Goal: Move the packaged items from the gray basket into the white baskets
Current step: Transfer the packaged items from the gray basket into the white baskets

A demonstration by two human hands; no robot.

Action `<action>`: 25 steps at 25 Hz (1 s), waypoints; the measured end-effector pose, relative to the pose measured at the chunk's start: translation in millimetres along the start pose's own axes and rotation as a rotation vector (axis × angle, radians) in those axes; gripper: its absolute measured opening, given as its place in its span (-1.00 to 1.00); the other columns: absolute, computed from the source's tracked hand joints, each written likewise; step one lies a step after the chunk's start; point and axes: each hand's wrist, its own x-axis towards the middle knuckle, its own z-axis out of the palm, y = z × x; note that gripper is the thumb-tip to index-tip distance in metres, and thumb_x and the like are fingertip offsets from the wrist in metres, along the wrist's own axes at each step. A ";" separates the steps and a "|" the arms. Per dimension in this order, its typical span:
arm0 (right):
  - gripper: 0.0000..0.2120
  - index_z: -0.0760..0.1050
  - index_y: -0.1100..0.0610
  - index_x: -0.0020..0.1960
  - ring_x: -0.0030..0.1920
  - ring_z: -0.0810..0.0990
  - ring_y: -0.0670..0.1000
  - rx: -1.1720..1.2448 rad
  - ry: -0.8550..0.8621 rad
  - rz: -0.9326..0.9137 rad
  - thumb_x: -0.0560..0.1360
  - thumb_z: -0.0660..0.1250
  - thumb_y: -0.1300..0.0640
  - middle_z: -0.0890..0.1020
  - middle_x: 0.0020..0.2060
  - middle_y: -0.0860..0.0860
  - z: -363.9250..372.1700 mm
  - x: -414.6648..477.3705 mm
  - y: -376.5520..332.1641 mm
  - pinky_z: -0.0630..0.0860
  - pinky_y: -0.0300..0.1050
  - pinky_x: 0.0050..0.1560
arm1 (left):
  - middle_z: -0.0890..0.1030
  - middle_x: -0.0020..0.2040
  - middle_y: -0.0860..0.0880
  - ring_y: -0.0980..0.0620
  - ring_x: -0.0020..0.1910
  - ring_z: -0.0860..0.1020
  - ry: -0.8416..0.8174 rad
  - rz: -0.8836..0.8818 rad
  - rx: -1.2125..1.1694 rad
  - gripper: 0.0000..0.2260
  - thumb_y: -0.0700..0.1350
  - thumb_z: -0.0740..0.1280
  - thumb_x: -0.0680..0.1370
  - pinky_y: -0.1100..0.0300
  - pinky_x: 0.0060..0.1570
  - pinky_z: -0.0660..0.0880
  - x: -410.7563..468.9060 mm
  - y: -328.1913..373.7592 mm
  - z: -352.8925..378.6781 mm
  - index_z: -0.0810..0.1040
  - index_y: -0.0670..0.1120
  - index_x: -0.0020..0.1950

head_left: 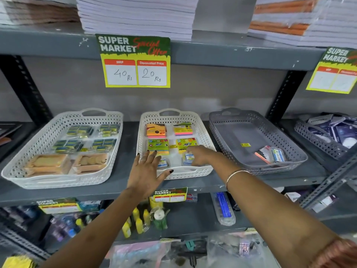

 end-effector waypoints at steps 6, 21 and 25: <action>-0.36 0.27 0.17 0.46 0.36 0.44 0.16 0.352 0.252 -0.012 0.48 0.38 -0.03 0.47 0.36 0.18 -27.6 -13.5 21.4 0.40 -0.02 0.31 | 0.02 0.56 -0.04 -0.02 0.53 -0.03 0.012 0.015 -0.070 -0.03 0.47 -0.47 0.26 -0.07 0.48 -0.10 9.2 25.7 -11.6 0.02 -0.03 0.51; -0.45 0.23 0.27 0.46 0.40 0.39 0.22 0.015 0.265 0.977 0.54 0.23 0.10 0.37 0.41 0.25 -16.5 -46.4 205.1 0.45 0.05 0.33 | -0.08 0.56 -0.11 -0.05 0.53 -0.12 -0.116 0.338 0.132 -0.29 0.32 -0.10 0.53 -0.10 0.47 -0.03 70.4 140.0 10.2 -0.13 -0.11 0.51; -0.51 0.18 0.29 0.42 0.39 0.38 0.26 0.137 0.322 0.954 0.56 0.22 0.19 0.36 0.38 0.28 -9.0 -40.9 214.3 0.42 0.09 0.31 | -0.06 0.56 -0.12 -0.07 0.53 -0.10 -0.086 0.329 0.151 -0.28 0.33 -0.11 0.53 -0.09 0.47 -0.01 69.1 140.8 11.8 -0.12 -0.12 0.51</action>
